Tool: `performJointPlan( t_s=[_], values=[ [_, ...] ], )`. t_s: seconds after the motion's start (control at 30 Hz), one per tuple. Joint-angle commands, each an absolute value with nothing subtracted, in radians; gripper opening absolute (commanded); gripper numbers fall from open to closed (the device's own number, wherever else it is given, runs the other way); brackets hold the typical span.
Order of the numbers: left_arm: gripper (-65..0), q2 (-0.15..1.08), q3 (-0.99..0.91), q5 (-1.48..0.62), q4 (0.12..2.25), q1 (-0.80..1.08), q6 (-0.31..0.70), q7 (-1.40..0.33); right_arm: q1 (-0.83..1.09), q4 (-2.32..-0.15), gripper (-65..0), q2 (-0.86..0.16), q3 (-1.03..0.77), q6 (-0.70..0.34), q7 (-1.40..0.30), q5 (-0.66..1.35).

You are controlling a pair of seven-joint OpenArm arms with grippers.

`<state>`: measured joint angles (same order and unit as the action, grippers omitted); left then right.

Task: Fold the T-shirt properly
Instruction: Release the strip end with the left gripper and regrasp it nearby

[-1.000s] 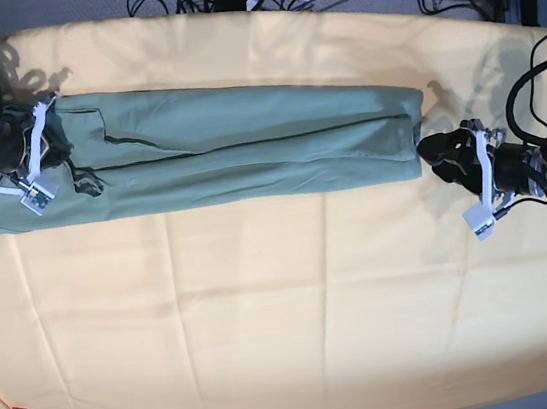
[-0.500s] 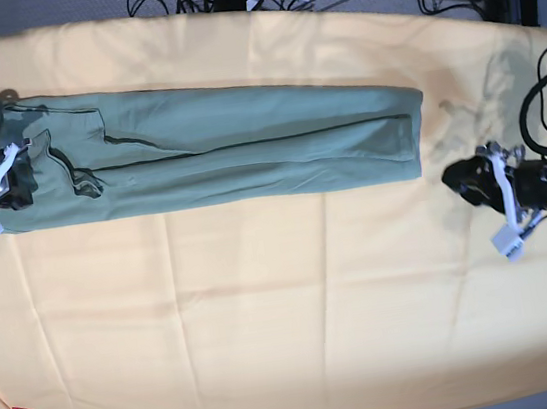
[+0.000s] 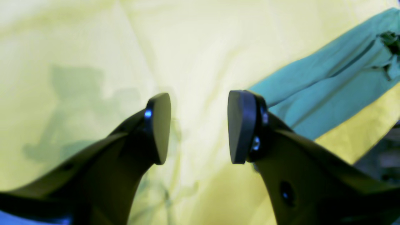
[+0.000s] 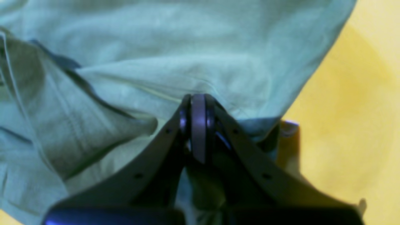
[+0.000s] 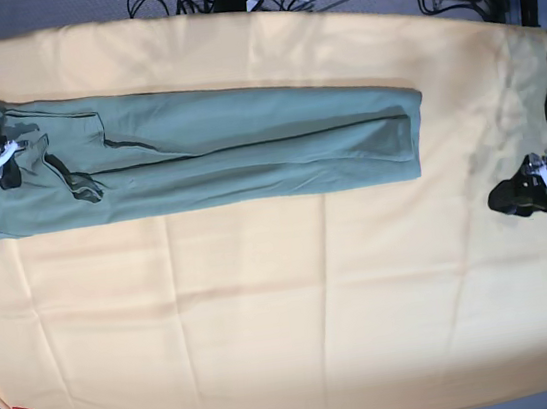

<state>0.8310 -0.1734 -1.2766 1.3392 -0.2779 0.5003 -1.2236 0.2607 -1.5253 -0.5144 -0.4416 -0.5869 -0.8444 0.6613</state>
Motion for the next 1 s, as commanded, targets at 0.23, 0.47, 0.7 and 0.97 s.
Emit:
performJointPlan(
  t_s=[0.23, 0.47, 0.7, 0.97],
  values=[
    [-33.8, 0.752, -0.290, -1.295, 1.350, -0.085, 0.499, -1.198, 0.251, -1.530, -65.0, -0.532, -0.445, -0.583, -0.837, 0.657],
    [-33.7, 0.653, -0.289, -1.283, 1.350, 0.006, 0.500, -1.197, 0.249, -1.530, -65.0, -0.532, -0.445, -0.584, -0.818, 0.657],
    [-33.8, 0.576, -0.288, -1.284, 1.350, 0.059, 0.500, -1.197, 0.249, -1.530, -65.0, -0.532, -0.445, -0.583, -0.811, 0.657],
    [-33.8, 0.562, -0.167, -1.328, 1.351, 0.054, 0.525, -1.197, 0.249, -1.530, -65.0, -0.532, -0.445, -0.583, -0.811, 0.657]
  ],
)
